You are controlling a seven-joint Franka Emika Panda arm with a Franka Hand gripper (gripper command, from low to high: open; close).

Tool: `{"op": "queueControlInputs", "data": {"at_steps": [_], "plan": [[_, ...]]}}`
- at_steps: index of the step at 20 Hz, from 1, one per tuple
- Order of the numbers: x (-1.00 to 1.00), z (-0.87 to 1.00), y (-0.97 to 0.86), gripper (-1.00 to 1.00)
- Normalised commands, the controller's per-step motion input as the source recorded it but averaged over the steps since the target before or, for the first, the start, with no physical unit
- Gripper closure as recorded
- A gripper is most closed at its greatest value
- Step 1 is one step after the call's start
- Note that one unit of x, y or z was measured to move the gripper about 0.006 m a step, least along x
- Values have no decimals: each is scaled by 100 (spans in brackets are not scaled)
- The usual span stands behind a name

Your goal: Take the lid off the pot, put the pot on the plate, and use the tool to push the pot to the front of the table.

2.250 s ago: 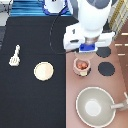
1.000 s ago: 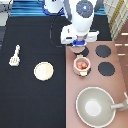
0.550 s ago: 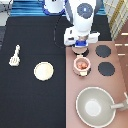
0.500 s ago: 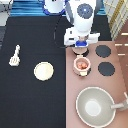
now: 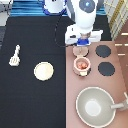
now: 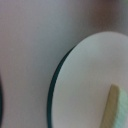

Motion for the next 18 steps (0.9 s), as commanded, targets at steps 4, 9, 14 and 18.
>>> {"op": "queueControlInputs", "data": {"at_steps": [4, 9, 14, 18], "plan": [[68, 81, 0, -100], [90, 61, -8, -100], [96, 56, -7, -100], [99, 25, -19, -100]]}}
